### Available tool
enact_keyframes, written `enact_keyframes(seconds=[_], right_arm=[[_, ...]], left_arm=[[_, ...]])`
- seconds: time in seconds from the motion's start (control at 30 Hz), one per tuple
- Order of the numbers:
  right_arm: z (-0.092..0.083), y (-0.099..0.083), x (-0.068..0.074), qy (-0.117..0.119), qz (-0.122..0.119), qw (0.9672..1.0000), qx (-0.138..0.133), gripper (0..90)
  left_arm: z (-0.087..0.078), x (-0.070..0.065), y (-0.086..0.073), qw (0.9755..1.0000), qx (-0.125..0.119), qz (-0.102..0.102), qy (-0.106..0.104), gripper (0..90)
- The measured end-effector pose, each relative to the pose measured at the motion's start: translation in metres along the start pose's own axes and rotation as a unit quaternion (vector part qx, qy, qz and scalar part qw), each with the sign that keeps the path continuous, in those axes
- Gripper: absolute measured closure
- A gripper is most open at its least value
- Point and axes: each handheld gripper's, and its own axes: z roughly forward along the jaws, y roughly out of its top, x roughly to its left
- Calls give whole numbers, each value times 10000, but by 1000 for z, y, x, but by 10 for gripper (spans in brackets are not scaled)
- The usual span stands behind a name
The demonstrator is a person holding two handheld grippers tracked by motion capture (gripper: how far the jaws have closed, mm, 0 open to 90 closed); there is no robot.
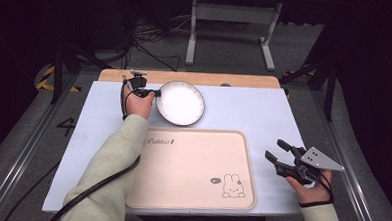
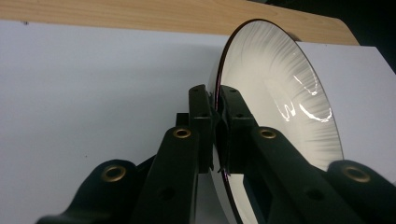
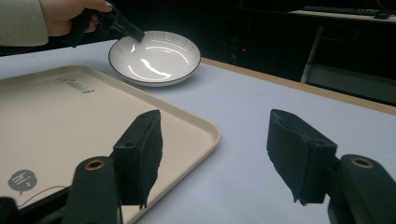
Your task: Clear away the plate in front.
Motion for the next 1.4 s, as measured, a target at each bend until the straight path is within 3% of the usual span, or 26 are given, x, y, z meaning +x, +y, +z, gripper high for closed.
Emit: enact_keyframes(seconds=[0.13,0.53,1.23,1.4], right_arm=[[0,0,0,1,-6,10000,-5,366],[0,1,0,4,-26,10000,-16,366],[0,3,0,-14,28,10000,-39,367],[0,3,0,-4,38,10000,-51,368]], left_arm=[[-6,-5,4,9998,-45,181,115,848],[-27,-11,14,9992,-171,330,127,848],[-69,-29,21,9967,-61,765,-258,847],[-76,-30,20,9962,27,772,-414,846]])
